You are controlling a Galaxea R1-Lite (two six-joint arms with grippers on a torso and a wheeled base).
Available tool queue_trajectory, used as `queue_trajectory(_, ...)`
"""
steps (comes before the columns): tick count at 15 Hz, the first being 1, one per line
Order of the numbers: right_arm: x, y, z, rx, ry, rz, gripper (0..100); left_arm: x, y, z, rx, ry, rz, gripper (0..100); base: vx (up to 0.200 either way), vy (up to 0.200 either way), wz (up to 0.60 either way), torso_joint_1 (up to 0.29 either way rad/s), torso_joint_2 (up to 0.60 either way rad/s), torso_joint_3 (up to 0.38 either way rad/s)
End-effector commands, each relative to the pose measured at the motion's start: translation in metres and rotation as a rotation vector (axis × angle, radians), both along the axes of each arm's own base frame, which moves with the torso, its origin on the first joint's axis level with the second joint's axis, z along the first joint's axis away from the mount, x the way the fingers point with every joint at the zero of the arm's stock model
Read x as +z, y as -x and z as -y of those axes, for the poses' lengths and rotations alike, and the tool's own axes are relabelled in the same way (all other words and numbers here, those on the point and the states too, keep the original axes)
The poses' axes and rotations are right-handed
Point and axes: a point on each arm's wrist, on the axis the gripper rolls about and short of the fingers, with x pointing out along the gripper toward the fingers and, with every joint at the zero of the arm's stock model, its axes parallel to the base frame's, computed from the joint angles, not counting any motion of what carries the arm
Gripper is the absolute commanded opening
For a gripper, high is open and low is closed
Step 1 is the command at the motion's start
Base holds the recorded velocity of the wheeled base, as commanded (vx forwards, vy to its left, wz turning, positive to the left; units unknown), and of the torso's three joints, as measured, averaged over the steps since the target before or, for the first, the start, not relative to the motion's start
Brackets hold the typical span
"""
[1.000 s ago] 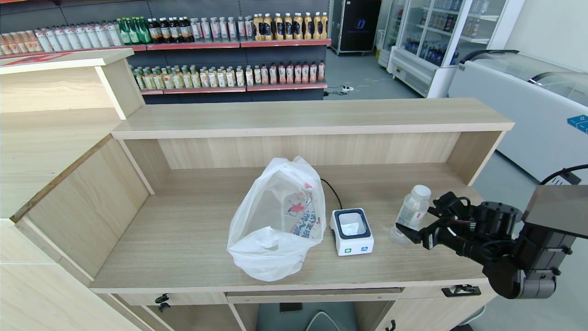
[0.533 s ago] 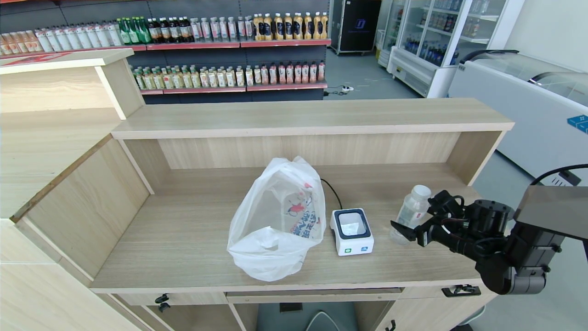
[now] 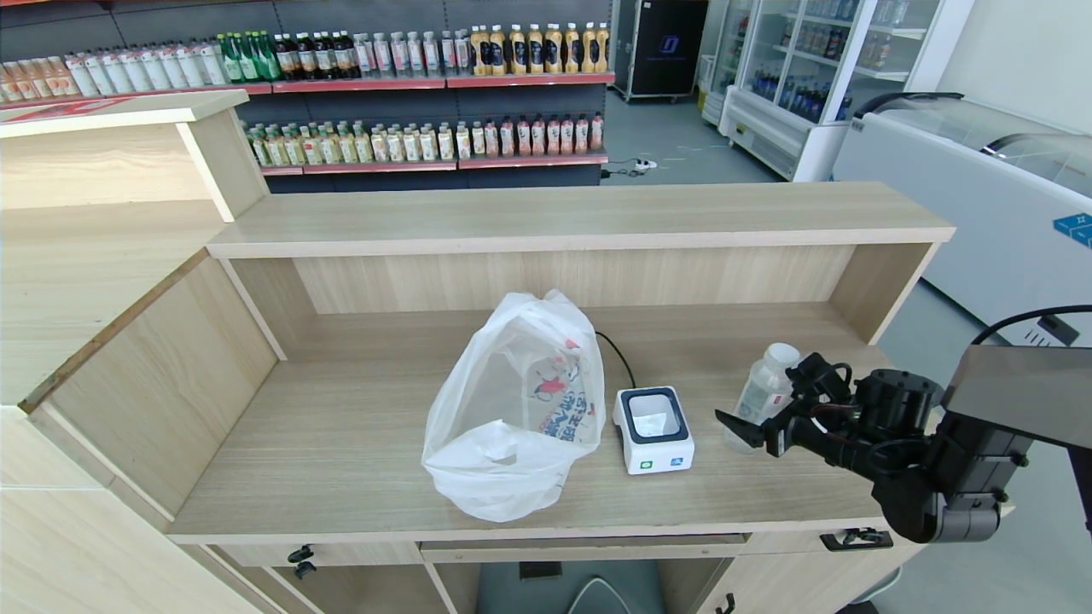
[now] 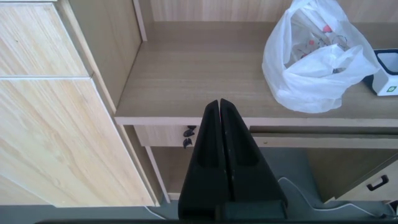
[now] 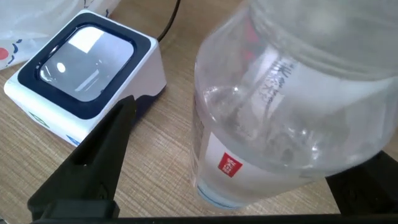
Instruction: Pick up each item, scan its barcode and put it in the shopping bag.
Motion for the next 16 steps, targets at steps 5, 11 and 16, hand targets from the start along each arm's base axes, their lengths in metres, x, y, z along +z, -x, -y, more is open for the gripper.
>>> queue_trajectory(5,-0.002,-0.006,0.0,0.028,-0.007,0.034,100,0.0,0.0,0.0,0.002,0.001,0.0,0,0.0,0.0,0.0,0.0,0.0,0.0)
queue_trajectory(11,-0.008,-0.007,-0.001,0.032,-0.007,0.024,100,0.0,0.0,0.0,0.002,0.001,0.0,0,0.0,0.0,0.0,0.0,0.0,0.0)
queue_trajectory(16,-0.009,-0.008,0.0,0.028,-0.007,0.023,0,0.0,0.0,0.0,0.002,0.001,0.0,0,0.0,0.0,0.0,0.0,0.0,0.0)
